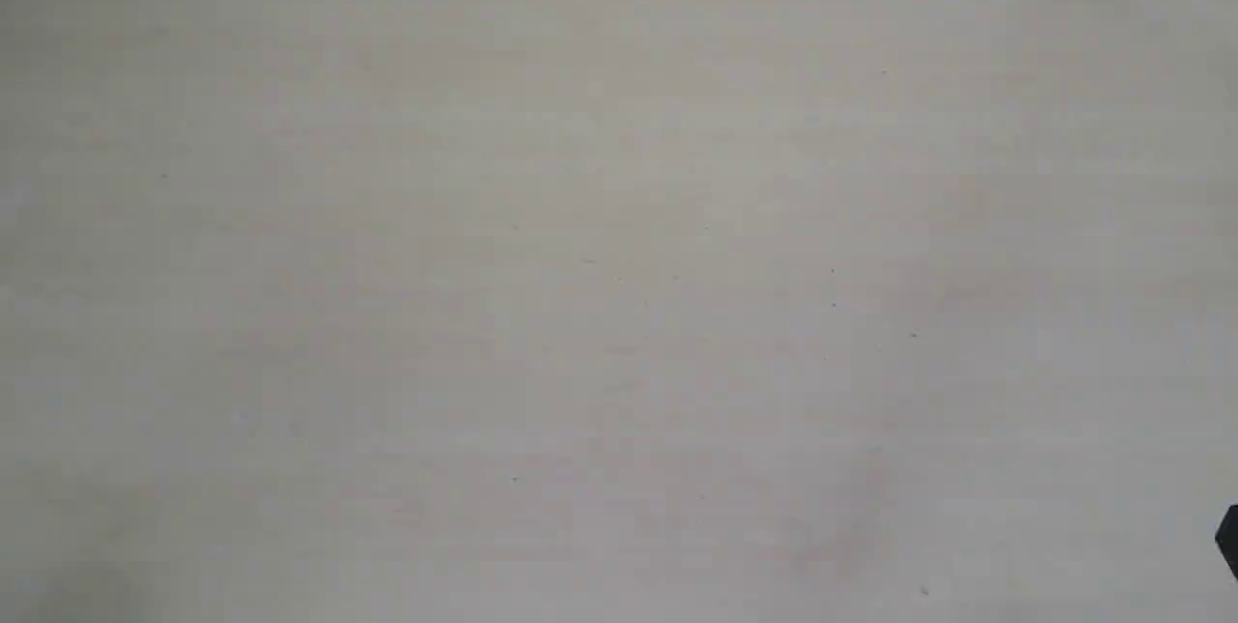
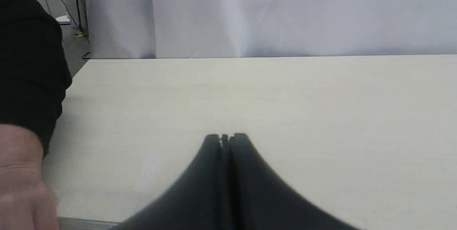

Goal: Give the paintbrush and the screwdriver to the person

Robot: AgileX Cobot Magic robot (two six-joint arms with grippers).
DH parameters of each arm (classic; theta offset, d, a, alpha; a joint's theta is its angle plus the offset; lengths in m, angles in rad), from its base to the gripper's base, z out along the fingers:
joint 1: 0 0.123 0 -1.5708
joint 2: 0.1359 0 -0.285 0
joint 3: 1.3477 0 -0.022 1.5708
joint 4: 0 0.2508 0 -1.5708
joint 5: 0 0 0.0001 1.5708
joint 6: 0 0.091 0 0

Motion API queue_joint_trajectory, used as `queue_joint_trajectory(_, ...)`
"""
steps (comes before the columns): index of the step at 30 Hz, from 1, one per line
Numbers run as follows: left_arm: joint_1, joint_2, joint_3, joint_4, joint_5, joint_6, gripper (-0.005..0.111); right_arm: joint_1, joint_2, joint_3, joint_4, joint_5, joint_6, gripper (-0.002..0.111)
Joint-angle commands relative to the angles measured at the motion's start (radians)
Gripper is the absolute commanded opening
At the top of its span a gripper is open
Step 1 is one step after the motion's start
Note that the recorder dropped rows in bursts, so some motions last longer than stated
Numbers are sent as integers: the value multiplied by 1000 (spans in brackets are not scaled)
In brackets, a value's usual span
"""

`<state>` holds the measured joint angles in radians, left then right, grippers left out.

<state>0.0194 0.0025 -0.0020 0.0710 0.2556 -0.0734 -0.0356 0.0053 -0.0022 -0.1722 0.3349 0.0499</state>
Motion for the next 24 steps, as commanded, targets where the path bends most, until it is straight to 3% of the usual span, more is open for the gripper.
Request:
queue_joint_trajectory(1,-8,-2,2,-3,-6,-2,0,-9,-5,2,6,7,13,4)
queue_joint_trajectory(24,-8,-2,2,-1,-8,-2,0,-9,-5,2,33,20,13,4)
